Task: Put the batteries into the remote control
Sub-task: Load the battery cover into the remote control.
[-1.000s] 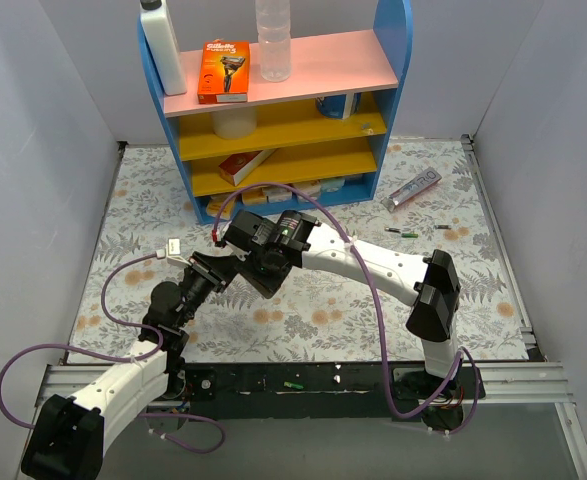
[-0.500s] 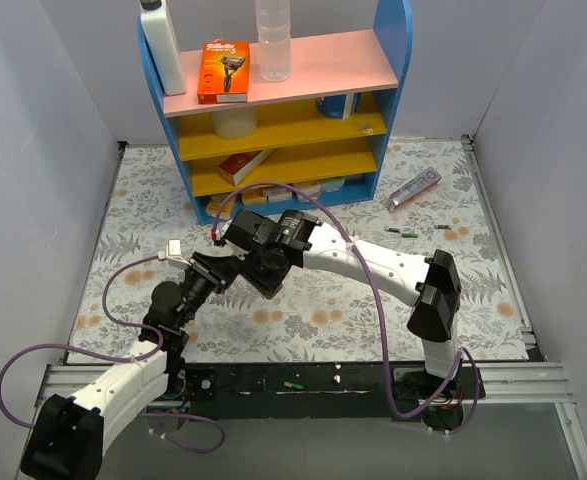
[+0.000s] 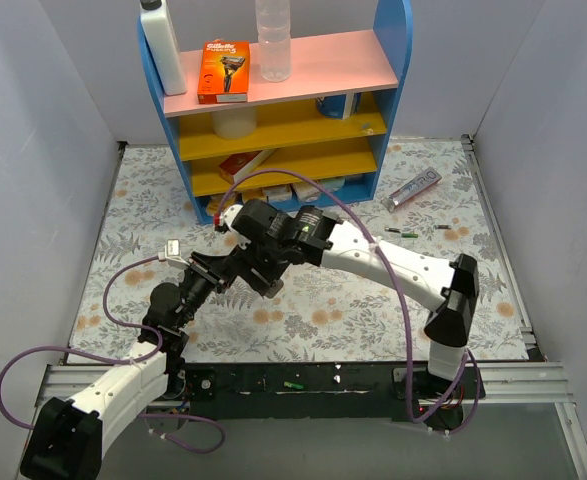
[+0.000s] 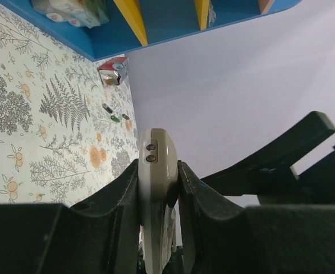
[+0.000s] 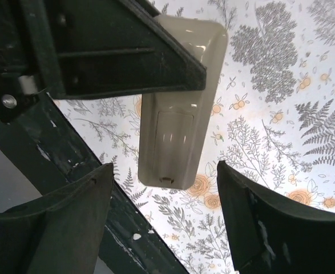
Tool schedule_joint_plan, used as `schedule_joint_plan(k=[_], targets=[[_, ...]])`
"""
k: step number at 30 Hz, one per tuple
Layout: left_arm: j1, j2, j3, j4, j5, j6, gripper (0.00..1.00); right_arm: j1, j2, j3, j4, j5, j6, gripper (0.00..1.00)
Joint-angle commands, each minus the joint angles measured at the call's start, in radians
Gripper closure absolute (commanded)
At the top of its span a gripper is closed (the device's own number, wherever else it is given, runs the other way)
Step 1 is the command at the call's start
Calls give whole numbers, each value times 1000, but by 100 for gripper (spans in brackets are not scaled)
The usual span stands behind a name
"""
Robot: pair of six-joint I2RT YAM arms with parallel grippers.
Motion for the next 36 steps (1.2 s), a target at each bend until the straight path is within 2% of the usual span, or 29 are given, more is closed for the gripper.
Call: schedule_joint_plan(k=[1,5,6,8,9,10,13,22,36], targets=[[-5,-14,-63,43,-10,-15,100,-13,-162,-78,166,9,67,18],[-5,-23,-51,43,-8,-17,100,-83,-338,-303,375,-109,180,13],[-5,-26,-46,42,-7,-18,100,-132,-371,-419,473,-153,208,13],[-5,-34,-46,37,-7,-24,100,-185,-478,-544,610,-287,305,12],[-5,-42,-46,36,-7,-28,100,-232,-510,-672,746,-328,343,12],[-3,-45,-46,36,-5,-32,100,-249,-540,-719,800,-392,395,12],[-5,-51,-20,40,-4,-43,100,-285,-603,-822,899,-454,432,12],[-3,-39,31,66,10,-64,100,-292,-607,-929,1060,-522,492,11],[-5,-34,48,131,16,-115,100,-298,-543,-989,1171,-588,550,20]])
